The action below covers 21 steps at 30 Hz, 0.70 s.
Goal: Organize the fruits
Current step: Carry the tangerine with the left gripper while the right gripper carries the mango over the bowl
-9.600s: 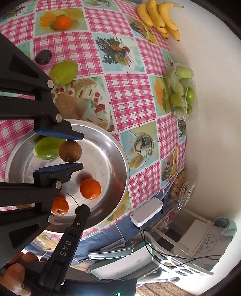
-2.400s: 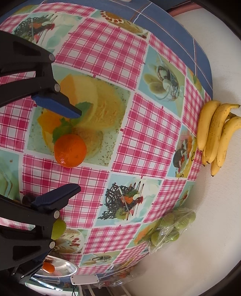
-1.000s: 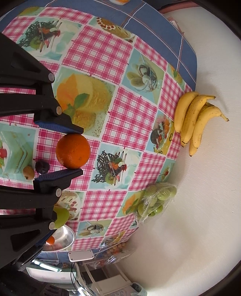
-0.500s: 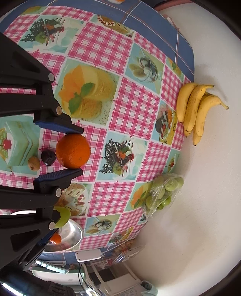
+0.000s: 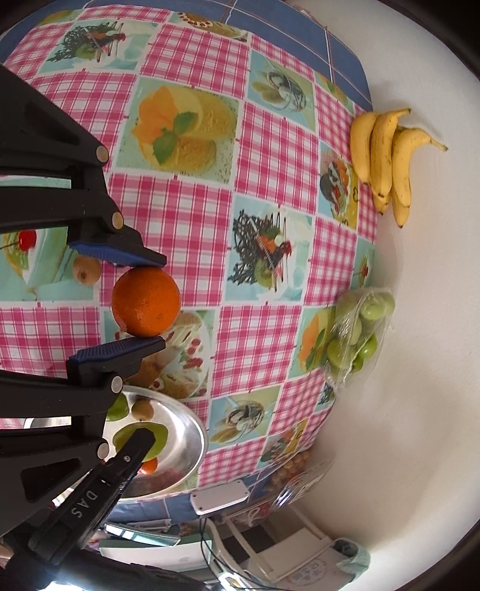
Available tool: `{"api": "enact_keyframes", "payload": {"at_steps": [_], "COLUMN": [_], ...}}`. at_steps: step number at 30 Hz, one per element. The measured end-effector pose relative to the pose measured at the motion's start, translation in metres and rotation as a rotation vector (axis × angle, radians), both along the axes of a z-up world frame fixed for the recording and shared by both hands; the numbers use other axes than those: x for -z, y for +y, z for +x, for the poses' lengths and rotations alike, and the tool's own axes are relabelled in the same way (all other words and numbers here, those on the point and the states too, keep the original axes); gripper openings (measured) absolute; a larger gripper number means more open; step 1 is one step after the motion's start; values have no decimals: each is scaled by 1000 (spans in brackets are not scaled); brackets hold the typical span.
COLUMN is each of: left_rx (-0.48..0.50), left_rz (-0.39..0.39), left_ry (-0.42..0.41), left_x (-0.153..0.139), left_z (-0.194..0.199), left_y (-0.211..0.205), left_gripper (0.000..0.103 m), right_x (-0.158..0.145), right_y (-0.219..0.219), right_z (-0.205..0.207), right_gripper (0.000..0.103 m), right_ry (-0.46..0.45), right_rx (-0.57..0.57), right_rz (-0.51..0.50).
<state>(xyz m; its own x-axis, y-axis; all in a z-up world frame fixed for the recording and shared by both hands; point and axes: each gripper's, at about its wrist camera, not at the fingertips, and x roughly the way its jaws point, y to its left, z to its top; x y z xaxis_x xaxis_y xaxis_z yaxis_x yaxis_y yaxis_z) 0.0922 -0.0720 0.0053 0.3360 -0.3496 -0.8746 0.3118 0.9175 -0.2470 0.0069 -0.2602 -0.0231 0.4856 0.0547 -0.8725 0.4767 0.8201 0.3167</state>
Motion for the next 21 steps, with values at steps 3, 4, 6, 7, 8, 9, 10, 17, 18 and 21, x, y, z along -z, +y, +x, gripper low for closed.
{"api": "enact_keyframes", "payload": {"at_steps": [3, 4, 6, 7, 8, 9, 10, 17, 18, 21], "left_rx": [28, 37, 61, 75, 88, 102, 117, 204, 211, 233], "left_rz": [9, 11, 14, 16, 17, 18, 17, -3, -11, -9], "left_ry": [-2, -3, -4, -5, -6, -7, -9, -23, -15, -11], "left_x": [0, 0, 1, 1, 1, 1, 1, 0, 1, 4], "left_z": [-7, -10, -15, -18, -21, -23, -26, -43, -44, -48], "left_y": [-12, -16, -25, -30, -35, -39, -44, -73, -75, -85], "left_gripper": [40, 40, 40, 40, 40, 40, 40, 40, 40, 40], "right_x": [1, 1, 1, 0, 0, -1, -1, -4, -5, -6], "right_y": [-12, -16, -22, -26, -30, -34, -38, -60, -63, -71], "right_z": [-8, -10, -15, -17, -20, -23, -25, -43, -45, -49], "right_gripper": [42, 42, 42, 42, 42, 42, 42, 42, 42, 42], "right_ry": [-1, 1, 3, 3, 3, 4, 7, -3, -7, -18], "right_rx": [33, 43, 63, 72, 82, 92, 102, 159, 167, 188], "right_rz": [12, 11, 8, 9, 9, 8, 7, 15, 16, 12]}}
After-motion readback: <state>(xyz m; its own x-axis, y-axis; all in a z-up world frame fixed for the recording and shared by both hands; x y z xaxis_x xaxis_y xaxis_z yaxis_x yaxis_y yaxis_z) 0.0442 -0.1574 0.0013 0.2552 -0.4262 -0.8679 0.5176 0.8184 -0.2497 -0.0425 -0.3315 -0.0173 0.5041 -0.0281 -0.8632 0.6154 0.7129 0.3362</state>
